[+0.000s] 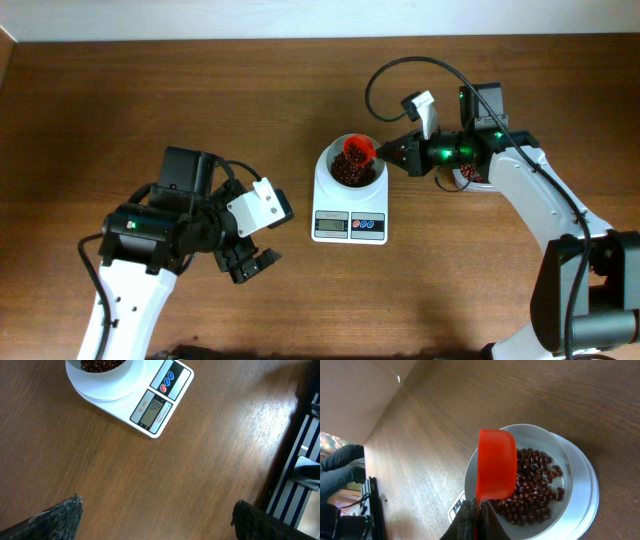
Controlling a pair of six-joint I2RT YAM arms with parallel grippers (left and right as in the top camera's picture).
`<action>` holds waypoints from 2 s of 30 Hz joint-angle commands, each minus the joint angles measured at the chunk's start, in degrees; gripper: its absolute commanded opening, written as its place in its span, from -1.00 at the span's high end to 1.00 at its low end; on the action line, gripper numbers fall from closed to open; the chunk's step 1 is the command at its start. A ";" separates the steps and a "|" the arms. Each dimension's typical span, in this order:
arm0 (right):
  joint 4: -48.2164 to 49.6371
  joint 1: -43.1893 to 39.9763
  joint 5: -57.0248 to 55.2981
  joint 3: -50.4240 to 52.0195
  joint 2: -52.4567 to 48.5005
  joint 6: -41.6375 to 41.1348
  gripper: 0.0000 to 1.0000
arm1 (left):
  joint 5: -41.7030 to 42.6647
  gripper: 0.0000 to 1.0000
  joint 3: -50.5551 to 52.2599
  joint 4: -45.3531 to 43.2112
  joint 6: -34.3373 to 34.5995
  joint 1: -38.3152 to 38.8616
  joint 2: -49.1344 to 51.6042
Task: Scoop and weigh 50g on scale
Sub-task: 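Tilt the scoop to add a few beans into the bowl, then move the scoop with the right gripper back over the bean tub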
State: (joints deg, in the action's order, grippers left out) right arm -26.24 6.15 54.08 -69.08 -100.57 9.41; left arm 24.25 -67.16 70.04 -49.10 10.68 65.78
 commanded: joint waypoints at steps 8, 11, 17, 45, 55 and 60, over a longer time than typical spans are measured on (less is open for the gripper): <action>-0.31 0.20 -4.17 0.02 -0.42 -2.36 0.92 | 1.03 -0.98 0.37 0.07 -0.48 -0.35 -0.50; -0.33 0.22 -4.17 0.02 -0.42 -2.38 0.92 | 1.03 -0.98 0.37 0.07 -0.48 -0.35 -0.50; -0.31 0.22 1.86 0.02 -0.42 1.81 0.92 | 1.05 -0.98 0.37 0.07 -0.48 -0.35 -0.50; -11.32 -24.98 17.25 -0.04 -0.39 0.15 0.92 | 1.03 -0.98 0.37 0.07 -0.48 -0.35 -0.50; -23.43 -36.89 -10.95 -0.15 4.28 13.09 0.92 | 1.03 -0.98 0.37 0.07 -0.48 -0.35 -0.50; -19.54 -32.24 -29.05 -0.15 7.34 13.03 0.92 | 1.03 -0.98 0.37 0.07 -0.48 -0.35 -0.50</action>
State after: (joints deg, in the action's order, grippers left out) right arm -47.00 -29.30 36.16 -69.08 -94.61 21.47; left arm 24.25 -67.05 70.02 -49.10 10.68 65.78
